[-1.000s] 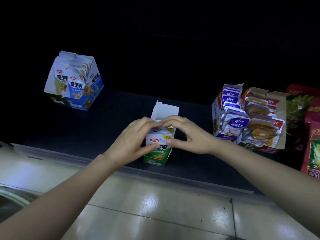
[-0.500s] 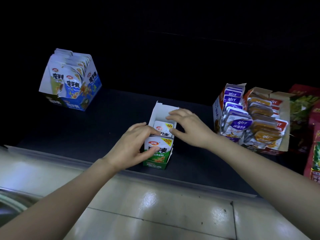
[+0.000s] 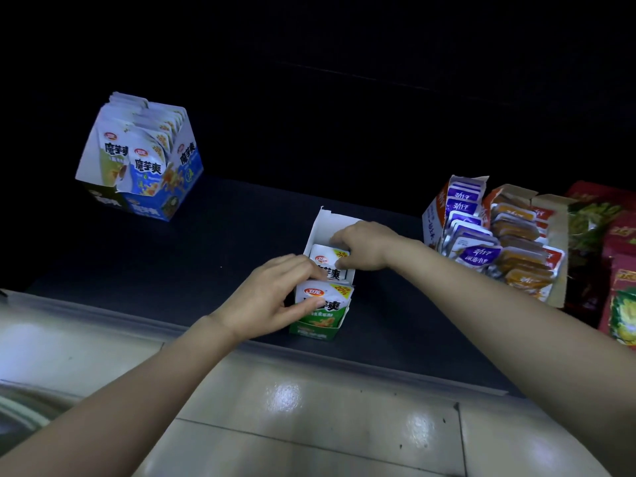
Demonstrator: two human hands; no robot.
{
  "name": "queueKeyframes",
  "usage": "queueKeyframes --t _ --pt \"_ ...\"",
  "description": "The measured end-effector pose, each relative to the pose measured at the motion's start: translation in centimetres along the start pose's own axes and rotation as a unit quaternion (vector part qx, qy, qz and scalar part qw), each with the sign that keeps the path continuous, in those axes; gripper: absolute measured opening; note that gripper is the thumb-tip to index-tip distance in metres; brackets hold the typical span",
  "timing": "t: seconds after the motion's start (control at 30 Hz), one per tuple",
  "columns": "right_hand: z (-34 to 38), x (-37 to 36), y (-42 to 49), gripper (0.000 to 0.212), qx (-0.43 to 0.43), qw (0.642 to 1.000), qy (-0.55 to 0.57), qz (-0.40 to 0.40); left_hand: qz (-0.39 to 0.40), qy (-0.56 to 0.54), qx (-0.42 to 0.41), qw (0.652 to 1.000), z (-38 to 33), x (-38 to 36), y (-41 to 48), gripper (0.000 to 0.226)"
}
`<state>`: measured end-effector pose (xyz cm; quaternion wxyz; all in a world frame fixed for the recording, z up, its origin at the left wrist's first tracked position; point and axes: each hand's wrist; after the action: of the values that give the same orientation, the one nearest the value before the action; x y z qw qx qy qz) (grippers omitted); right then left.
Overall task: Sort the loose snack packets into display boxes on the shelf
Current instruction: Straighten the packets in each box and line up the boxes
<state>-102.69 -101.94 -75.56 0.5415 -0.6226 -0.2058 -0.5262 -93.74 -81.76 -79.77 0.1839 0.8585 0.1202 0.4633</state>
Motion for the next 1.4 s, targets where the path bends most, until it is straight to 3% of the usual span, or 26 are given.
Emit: queueKeyframes --t 0.17,0.43,0.53,0.6,0.73,0.9,1.1,1.23,1.4 --pt "0.0 0.2 -0.2 0.034 -0.014 0.998 0.063 0.018 -0.012 -0.009 -0.007 1.000 0.5 -0.2 -0.2 0.024" --pt "0.8 -2.2 -0.4 0.004 -0.074 0.984 0.108 -0.120 -0.022 -0.014 -0.020 0.999 0.8 -0.8 -0.4 0.025" --pt "1.0 -2.6 -0.6 0.009 -0.066 0.984 0.086 -0.144 -0.019 -0.011 -0.027 0.999 0.9 -0.7 -0.3 0.026" --pt "0.9 -2.3 -0.8 0.011 -0.069 0.988 0.053 -0.127 -0.018 -0.012 -0.027 0.999 0.8 -0.8 -0.2 0.025" --pt "1.0 -1.6 -0.3 0.033 -0.083 0.994 -0.020 -0.062 -0.019 -0.015 -0.020 1.000 1.0 -0.9 -0.4 0.024" --pt "2.1 -1.2 1.0 0.026 -0.118 0.991 -0.061 -0.023 -0.010 -0.023 0.002 1.000 1.1 -0.8 -0.2 0.025" --pt "3.0 -2.5 1.1 0.018 -0.154 0.976 -0.061 -0.143 -0.016 -0.024 -0.007 1.000 1.0 -0.8 -0.3 0.024" --pt "2.5 -2.6 0.4 0.006 -0.148 0.976 -0.019 -0.156 -0.012 -0.012 -0.007 1.000 0.8 -0.7 -0.1 0.026" --pt "1.7 -2.6 -1.4 0.007 -0.085 0.980 0.031 -0.177 -0.017 -0.016 -0.021 1.000 0.4 -0.4 -0.4 0.024"
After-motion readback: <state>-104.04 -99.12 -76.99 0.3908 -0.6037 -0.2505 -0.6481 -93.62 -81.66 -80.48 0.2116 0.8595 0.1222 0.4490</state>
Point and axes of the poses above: each hand's wrist, its own y-axis towards the middle knuckle, its own x-axis out of the back of the hand, z = x × y, and after that the axes turned 5 degrees about y, right-handed
